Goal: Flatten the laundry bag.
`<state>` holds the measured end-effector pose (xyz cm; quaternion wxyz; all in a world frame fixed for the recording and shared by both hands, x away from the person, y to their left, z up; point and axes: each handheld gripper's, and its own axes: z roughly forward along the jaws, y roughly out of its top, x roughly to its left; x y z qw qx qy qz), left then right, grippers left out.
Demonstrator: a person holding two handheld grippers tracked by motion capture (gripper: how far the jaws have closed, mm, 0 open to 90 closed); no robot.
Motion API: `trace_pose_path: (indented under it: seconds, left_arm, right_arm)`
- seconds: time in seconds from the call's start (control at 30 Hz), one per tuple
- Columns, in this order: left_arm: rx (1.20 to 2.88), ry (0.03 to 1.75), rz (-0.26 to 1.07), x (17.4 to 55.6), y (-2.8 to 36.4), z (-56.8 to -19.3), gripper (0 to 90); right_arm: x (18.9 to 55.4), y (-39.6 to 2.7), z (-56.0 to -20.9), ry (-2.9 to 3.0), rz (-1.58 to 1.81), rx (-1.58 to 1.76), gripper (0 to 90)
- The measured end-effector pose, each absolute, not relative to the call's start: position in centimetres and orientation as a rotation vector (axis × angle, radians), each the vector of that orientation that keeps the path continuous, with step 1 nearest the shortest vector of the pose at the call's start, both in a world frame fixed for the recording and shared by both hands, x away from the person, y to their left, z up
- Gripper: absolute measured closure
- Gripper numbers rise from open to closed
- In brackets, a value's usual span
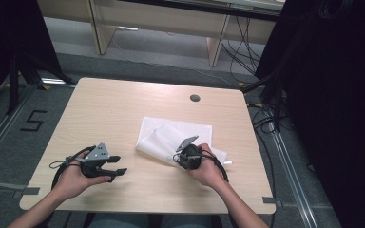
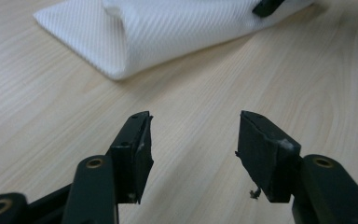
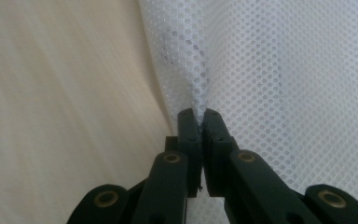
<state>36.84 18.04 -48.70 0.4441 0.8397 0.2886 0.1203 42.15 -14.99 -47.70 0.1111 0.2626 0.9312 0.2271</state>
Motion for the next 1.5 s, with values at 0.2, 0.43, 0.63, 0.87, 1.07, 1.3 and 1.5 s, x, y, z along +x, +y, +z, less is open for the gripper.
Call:
trace_pose_path:
  seconds: [0.2, 0.43, 0.63, 0.87, 1.07, 1.3, 1.5]
  left_arm:
    - [2.066, 0.689, 0.293, 36.3, 18.4, -47.4, 50.4]
    - [2.003, 0.679, 0.268, 35.7, 18.0, -46.7, 54.9]
    - [2.012, 0.668, 0.239, 35.7, 16.6, -46.5, 59.0]
    - [2.1, 0.676, 0.208, 36.7, 12.9, -46.1, 73.6]
    - [2.143, 0.641, 0.174, 37.5, 10.4, -46.3, 76.0]
    - [2.243, 0.59, 0.16, 38.5, 7.8, -47.7, 75.8]
    - [2.274, 0.563, 0.165, 38.5, 7.3, -48.5, 75.8]
  right_arm:
    - [40.6, -12.7, -47.6, 2.814, 0.715, 0.6, 88.3]
    - [39.7, -11.6, -47.1, 2.884, 0.798, 0.567, 78.8]
    - [40.4, -12.9, -45.0, 2.835, 0.977, 0.701, 57.7]
    - [44.6, -17.1, -44.1, 2.629, 0.893, 1.053, 55.9]
    - [46.8, -18.3, -45.6, 2.634, 0.791, 1.139, 52.3]
    - [47.8, -17.5, -47.8, 2.704, 0.699, 1.125, 52.4]
    - [48.0, -17.3, -48.4, 2.721, 0.66, 1.09, 65.9]
